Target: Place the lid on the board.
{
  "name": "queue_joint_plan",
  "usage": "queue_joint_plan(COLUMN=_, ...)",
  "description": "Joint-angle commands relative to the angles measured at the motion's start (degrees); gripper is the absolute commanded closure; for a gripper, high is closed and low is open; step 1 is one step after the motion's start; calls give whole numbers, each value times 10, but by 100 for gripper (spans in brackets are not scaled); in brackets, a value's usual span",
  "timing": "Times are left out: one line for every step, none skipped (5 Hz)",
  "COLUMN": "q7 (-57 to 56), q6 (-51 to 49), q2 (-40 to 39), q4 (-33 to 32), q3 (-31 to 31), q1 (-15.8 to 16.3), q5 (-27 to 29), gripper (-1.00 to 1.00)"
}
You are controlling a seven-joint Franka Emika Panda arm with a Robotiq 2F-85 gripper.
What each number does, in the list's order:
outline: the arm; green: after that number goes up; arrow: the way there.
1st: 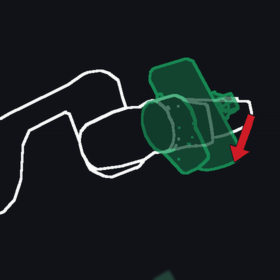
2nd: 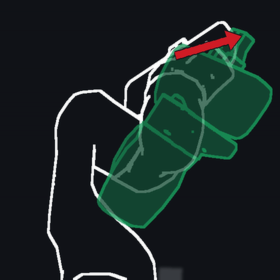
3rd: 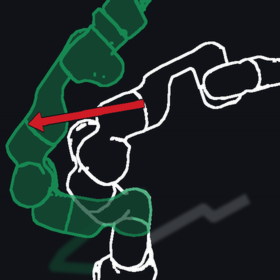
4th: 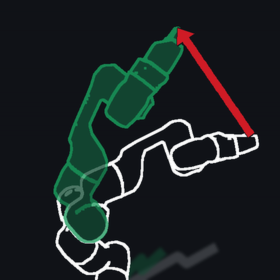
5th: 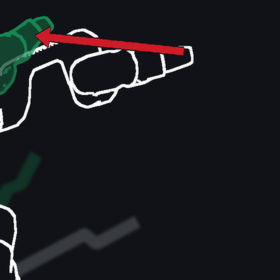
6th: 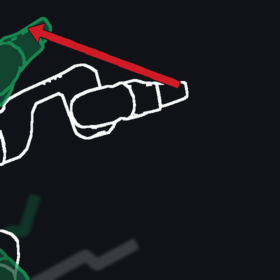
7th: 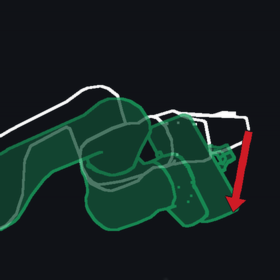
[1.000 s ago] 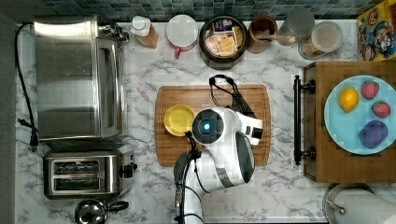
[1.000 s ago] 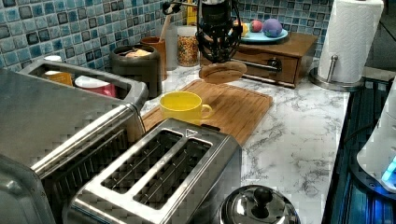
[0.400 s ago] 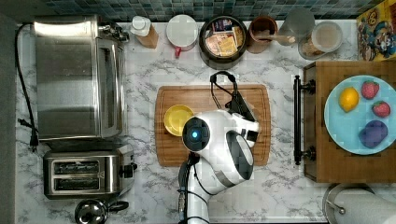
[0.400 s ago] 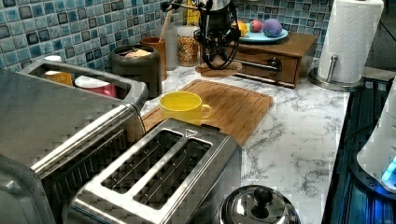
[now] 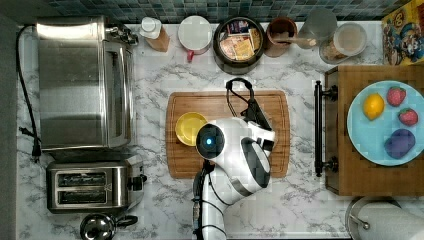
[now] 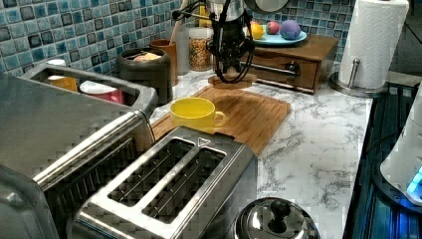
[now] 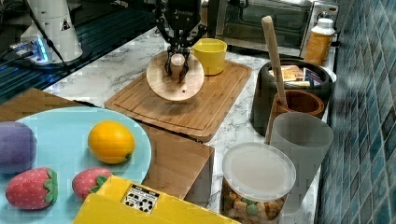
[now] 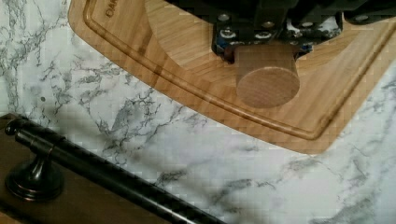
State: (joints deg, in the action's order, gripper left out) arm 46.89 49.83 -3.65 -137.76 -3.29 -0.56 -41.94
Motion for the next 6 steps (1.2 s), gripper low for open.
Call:
queue_joint_plan(q7=-16, q6=-24, q2=-11, q4=45, q3=-11, q1=-12, q5=39, gripper=39)
queue_joint_plan(q7=-15, q6=-23, q2=-14, q4=46, q3=-11, q1=-7, q5=35, gripper=-100)
queue_joint_plan(q7=-33, q6=-26, q2=-13, q4=49, q3=-10, q1=-6, q5=56, gripper=-100)
queue_joint_plan(q7=-47, q6=-35, q2=-12, q4=54, q3=-8, q1=-4, q5=77, gripper=-100)
queue_joint_plan(q7=-83, q6=-57, q2=-9, q4=68, q3=-6, q1=-7, q5=122, gripper=-100)
queue_joint_plan(q7=-74, q6=-47, q2=7, q4=56, q3=-3, q1=-8, q5=125, gripper=-100)
